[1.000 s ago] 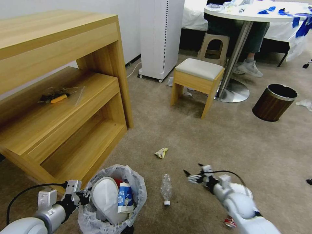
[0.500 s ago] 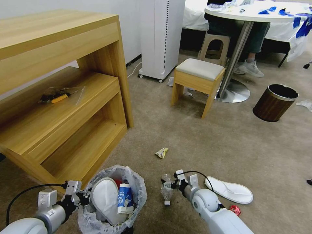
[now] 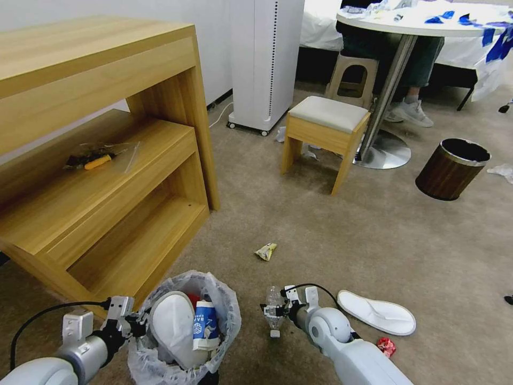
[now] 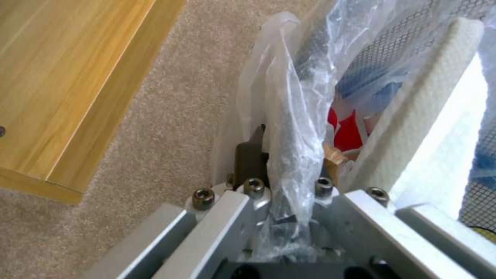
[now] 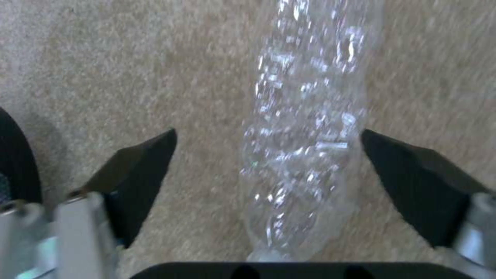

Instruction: Pick up the trash bin and place the garbage on the floor into it.

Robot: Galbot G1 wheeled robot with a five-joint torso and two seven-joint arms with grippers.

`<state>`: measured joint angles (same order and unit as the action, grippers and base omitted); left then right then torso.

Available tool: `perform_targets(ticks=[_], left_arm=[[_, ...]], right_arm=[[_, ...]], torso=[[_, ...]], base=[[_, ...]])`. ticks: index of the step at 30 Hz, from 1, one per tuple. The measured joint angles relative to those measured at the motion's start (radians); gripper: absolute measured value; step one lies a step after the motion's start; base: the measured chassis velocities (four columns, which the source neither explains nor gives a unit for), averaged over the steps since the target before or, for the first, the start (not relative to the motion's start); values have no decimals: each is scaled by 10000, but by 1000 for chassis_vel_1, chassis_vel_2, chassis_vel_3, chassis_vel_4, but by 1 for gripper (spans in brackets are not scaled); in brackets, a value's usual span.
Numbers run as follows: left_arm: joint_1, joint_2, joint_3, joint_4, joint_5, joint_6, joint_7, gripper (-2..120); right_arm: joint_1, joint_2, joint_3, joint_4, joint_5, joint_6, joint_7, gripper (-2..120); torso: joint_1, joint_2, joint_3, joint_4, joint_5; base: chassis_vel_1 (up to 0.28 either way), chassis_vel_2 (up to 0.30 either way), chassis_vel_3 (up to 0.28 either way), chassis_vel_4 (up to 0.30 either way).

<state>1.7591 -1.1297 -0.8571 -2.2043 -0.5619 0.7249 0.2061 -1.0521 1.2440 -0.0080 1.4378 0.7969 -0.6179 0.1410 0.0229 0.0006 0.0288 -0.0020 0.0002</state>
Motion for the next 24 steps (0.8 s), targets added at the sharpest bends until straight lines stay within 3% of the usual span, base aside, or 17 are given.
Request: perform_targets(ticks=[13, 24], left_arm=[[-23, 2, -28, 29, -5, -118, 30, 0], [-96, 49, -32, 33, -34, -128, 18, 0]], right_arm=[[69, 185, 181, -334, 887, -185, 398, 68], [25, 301, 169, -482, 386, 399, 285, 26]], torso=[[0, 0, 0, 0, 0], [-1, 0, -1, 1, 0]], base=[[0, 0, 0, 0], [0, 0, 0, 0]])
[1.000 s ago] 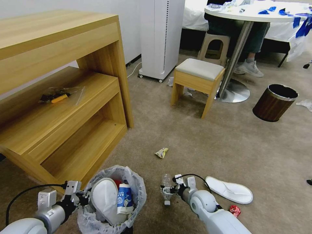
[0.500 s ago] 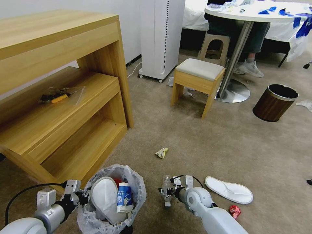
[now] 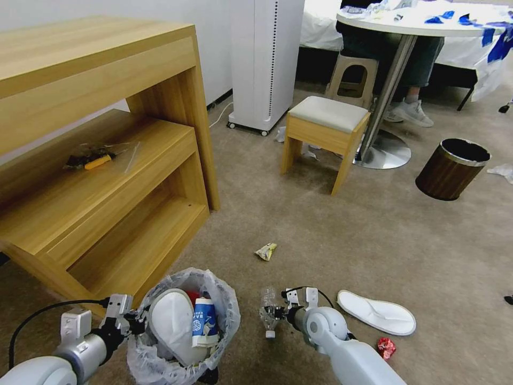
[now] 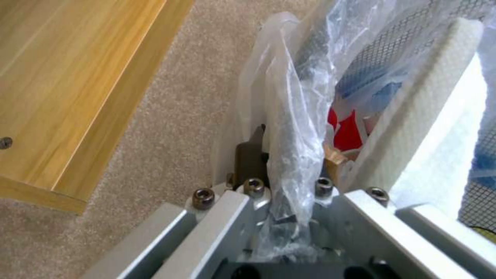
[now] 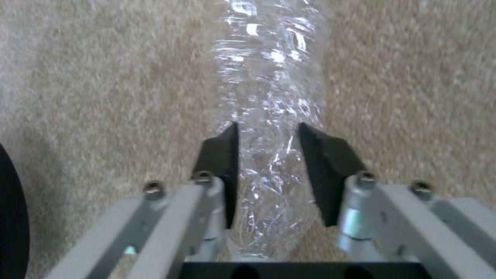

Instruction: Pick up the trash bin and place the garbage on the floor into it.

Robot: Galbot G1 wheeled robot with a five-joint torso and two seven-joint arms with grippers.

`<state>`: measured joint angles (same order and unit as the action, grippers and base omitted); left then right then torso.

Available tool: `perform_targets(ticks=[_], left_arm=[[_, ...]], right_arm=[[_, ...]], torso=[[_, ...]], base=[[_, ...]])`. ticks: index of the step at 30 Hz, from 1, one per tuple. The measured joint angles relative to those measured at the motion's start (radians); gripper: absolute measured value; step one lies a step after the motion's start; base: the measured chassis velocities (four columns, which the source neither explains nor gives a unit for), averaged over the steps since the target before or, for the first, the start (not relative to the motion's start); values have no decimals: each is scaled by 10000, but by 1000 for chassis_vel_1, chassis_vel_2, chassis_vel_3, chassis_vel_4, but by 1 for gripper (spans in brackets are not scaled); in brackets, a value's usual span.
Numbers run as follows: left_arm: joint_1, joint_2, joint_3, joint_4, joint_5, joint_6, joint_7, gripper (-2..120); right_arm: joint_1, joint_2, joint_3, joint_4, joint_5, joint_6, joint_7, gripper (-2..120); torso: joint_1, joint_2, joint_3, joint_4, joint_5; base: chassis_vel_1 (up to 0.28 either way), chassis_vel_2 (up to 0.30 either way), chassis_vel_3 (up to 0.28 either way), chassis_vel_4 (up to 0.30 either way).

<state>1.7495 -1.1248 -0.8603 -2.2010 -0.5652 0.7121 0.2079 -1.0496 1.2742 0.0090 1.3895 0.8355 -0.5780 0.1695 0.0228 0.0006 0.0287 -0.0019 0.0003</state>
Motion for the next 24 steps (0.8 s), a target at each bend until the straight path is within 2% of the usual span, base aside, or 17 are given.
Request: perform_targets(ticks=[2, 5, 6, 10, 18, 22, 24], left_arm=[[0, 2, 1, -12, -6, 0, -3, 0], [7, 3, 3, -82, -60, 52, -34, 0], [7, 3, 3, -82, -60, 52, -34, 0], [19, 28, -51, -159, -215, 129, -76, 0], [19, 64, -84, -203, -369, 201, -201, 0], [22, 61, -76, -203, -410, 223, -252, 0], [12, 62, -74, -158, -413, 223, -263, 0]], right_arm=[[-5, 3, -3, -5, -46, 44, -7, 23], [-12, 7, -1, -7, -324, 204, -76, 11], [-12, 7, -1, -7, -324, 204, -76, 11], [-153, -44, 113, 71, -994, 575, -314, 0], [-471, -221, 626, 413, -2529, 1310, -988, 0], [-759, -413, 1135, 1046, -3204, 1756, -1449, 0], [-909, -612, 1487, 1773, -3350, 1921, -1751, 0]], torso=[[0, -1, 0, 0, 0], [-1, 0, 1, 0, 0], [-1, 0, 1, 0, 0], [-1, 0, 0, 0, 2], [0, -1, 1, 0, 2], [0, -1, 1, -1, 3], [0, 0, 1, -1, 2]], base=[[0, 0, 0, 0], [0, 0, 0, 0], [0, 0, 0, 0], [0, 0, 0, 0], [0, 0, 0, 0], [0, 0, 0, 0], [0, 0, 0, 0]])
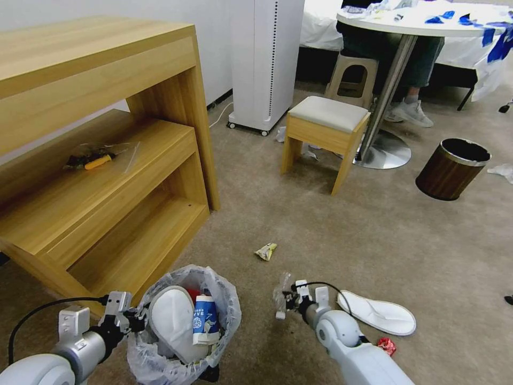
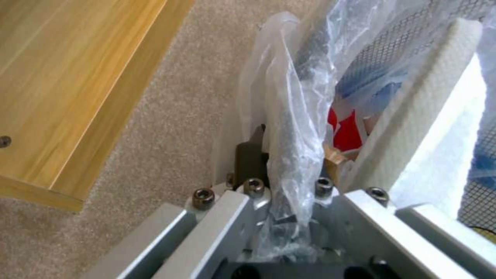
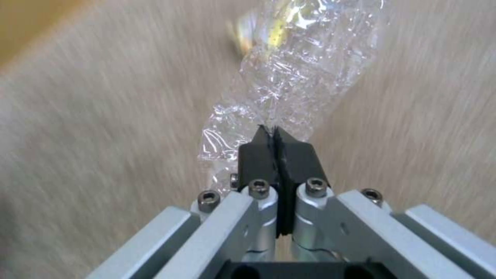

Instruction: Pick up the trash bin and place the garbage on the floor into it.

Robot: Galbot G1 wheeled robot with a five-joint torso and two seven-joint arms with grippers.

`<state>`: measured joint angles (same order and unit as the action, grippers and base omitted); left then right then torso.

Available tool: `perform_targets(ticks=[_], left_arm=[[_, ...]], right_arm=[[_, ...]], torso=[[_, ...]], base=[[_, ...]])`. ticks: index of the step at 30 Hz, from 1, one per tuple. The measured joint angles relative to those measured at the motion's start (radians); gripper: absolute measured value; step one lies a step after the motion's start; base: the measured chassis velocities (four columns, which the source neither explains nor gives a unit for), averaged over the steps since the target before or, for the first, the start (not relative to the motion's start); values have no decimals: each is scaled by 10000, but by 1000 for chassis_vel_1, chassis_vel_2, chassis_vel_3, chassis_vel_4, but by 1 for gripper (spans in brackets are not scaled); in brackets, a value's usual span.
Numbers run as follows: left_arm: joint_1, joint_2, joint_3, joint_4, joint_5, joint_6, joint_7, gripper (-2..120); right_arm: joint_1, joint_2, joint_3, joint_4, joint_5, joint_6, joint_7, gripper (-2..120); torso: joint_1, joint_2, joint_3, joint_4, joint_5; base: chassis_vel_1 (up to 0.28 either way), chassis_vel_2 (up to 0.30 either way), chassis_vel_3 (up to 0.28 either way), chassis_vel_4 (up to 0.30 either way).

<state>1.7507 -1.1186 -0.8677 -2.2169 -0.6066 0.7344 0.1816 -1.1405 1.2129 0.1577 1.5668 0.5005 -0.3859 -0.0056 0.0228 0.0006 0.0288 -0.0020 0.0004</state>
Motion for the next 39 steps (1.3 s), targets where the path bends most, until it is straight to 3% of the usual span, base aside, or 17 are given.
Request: perform_targets(ticks=[4, 10, 14, 16, 22, 24, 25, 28, 33, 36, 39], left_arm=[[-12, 0, 18, 47, 2, 5, -3, 0], [-36, -35, 71, 64, 10, 12, -57, 0], [-34, -74, 77, 66, 27, 14, -61, 0], [-11, -206, 80, 72, 76, 15, -66, 0], [30, -345, 75, 31, 108, 16, -91, 0], [30, -393, 73, 16, 127, 16, -122, 0], [30, -393, 73, 16, 127, 16, -122, 0], [-6, -455, 92, 5, 128, 16, -188, 0], [-7, -473, 94, -2, 125, 16, -219, 0], [2, -384, 93, -14, 116, 16, -248, 0], [-7, -366, 95, -40, 95, 16, -278, 0]], right_arm=[[-116, -562, 357, 1116, -11, 126, -492, 0], [98, -2286, 848, 3266, 217, 402, -2126, 0], [465, -2725, 741, 3549, 398, 660, -2810, 0], [1785, -3114, -368, 3587, 573, 1203, -4068, 0], [3115, -3096, -1568, 3711, 788, 1224, -4874, 0], [4161, -3053, -2688, 3816, 849, 1247, -5271, 0], [4161, -3053, -2688, 3816, 849, 1247, -5271, 0], [5095, -2825, -4193, 3849, 1004, 1230, -5293, 0], [5636, -2645, -5582, 3851, 1168, 1119, -5148, 0], [6251, -2813, -7277, 3875, 1809, 994, -4805, 0], [6487, -2891, -7785, 3826, 1828, 999, -4797, 0]], torso=[[0, 0, 0, 1, 0], [1, 0, 0, 0, -6], [1, 0, 0, -1, 2], [2, 0, 0, 3, 0], [2, 0, 0, 2, -2], [2, 0, 1, 1, -3], [2, 0, 1, 1, -3], [2, 0, 1, 2, -3], [2, 0, 1, 3, -3], [2, 0, 1, 1, -3], [1, 0, 1, 1, -3]], base=[[0, 0, 0, 0], [0, 0, 0, 0], [0, 0, 0, 0], [0, 0, 0, 0], [0, 0, 0, 0], [0, 0, 0, 0], [0, 0, 0, 0], [0, 0, 0, 0], [0, 0, 0, 0], [0, 0, 0, 0], [0, 0, 0, 0]])
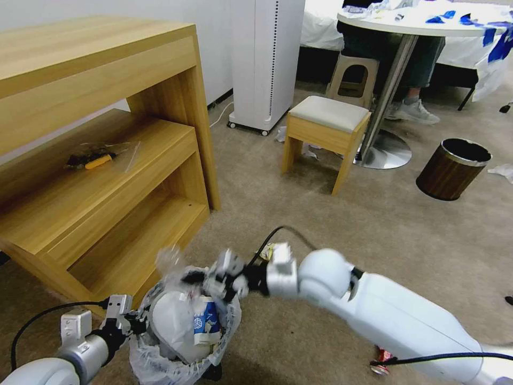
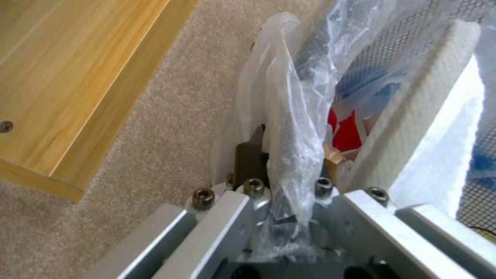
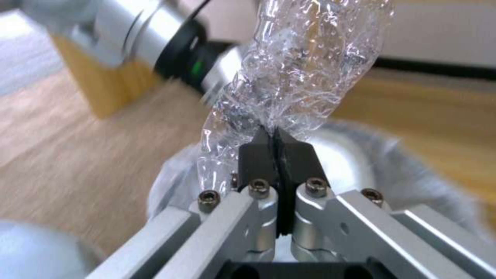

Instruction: Pick up the trash bin and place the garbage on the floor into it.

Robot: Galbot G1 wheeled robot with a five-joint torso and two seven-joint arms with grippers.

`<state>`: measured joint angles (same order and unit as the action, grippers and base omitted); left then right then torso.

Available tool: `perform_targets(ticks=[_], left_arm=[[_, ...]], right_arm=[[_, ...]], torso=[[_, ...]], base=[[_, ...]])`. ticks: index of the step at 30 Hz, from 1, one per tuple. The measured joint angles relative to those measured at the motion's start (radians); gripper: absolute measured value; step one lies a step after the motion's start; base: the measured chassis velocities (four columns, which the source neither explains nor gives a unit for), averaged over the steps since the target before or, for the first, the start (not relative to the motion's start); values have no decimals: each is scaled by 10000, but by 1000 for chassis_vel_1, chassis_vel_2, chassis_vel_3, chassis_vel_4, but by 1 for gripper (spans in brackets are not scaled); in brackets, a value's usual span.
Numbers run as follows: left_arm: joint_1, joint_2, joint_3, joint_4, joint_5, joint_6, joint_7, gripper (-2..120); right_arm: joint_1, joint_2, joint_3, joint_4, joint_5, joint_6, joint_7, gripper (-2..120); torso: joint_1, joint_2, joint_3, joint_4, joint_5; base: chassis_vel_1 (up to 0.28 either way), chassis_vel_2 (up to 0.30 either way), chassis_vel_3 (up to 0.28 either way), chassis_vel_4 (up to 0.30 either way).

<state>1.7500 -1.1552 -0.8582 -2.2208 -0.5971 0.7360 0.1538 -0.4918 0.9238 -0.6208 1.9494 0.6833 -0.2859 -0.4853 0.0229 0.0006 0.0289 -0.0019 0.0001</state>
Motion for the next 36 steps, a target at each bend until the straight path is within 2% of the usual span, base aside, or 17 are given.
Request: perform_targets(ticks=[5, 11, 14, 16, 18, 20, 22, 23, 24, 25, 28, 33, 36], left_arm=[[-2, -24, 33, -8, -19, -2, -40, 0], [-4, -27, 13, -40, -34, -4, -41, 0], [-15, -21, 6, -51, -53, -6, -39, 0], [-36, -19, 6, -51, -54, -7, -35, 0], [-37, -19, 6, -51, -54, -7, -35, 0], [-33, -18, 3, -51, -56, -7, -22, 0], [-30, -12, -10, -52, -61, -7, -14, 0], [-29, -3, -30, -56, -73, -7, -10, 0], [-29, -3, -30, -56, -73, -7, -10, 0], [-30, 4, -45, -56, -89, -7, -6, 0], [-73, 17, -49, -30, -106, -7, -2, 0], [-121, 21, -31, 22, -107, -7, -1, 0], [-156, 34, -6, 65, -109, -8, 0, 0]], right_arm=[[244, -17, -519, -157, -50, -47, 8, 0], [241, 13, -599, -471, -261, -122, 165, 0], [203, 31, -575, -541, -288, -120, 379, 7], [180, 105, -557, -655, -361, -84, 489, 17], [178, 120, -552, -684, -371, -78, 507, 19], [165, 174, -533, -791, -368, -67, 613, 32], [157, 186, -516, -827, -367, -62, 677, 34], [135, 194, -495, -842, -367, -50, 734, 41], [135, 194, -495, -842, -367, -50, 734, 41], [102, 198, -474, -839, -365, -48, 798, 48], [-27, 172, -340, -683, -342, -47, 959, 64], [-224, 74, -95, -445, -257, -53, 1160, 76], [-396, -68, 136, -104, -66, -98, 1356, 90]], torso=[[0, 0, 0, 0, 1], [0, 0, 0, 0, 1], [0, 0, 0, -1, 1], [0, 0, 0, 0, 2], [0, 0, 0, 0, 2], [0, 0, -1, 0, 1], [0, 0, 0, 0, 1], [0, 0, 0, 0, 1], [0, 0, 0, 0, 1], [0, 0, -1, 0, 1], [0, 0, -1, 0, 1], [0, 0, 0, -1, 1], [0, 0, -1, -1, 1]], base=[[0, 0, 0, 0], [0, 0, 0, 0], [0, 0, 0, 0], [0, 0, 0, 0], [0, 0, 0, 0], [0, 0, 0, 0], [0, 0, 0, 0], [0, 0, 0, 0], [0, 0, 0, 0], [0, 0, 0, 0], [0, 0, 0, 0], [0, 0, 0, 0], [0, 0, 0, 0]])
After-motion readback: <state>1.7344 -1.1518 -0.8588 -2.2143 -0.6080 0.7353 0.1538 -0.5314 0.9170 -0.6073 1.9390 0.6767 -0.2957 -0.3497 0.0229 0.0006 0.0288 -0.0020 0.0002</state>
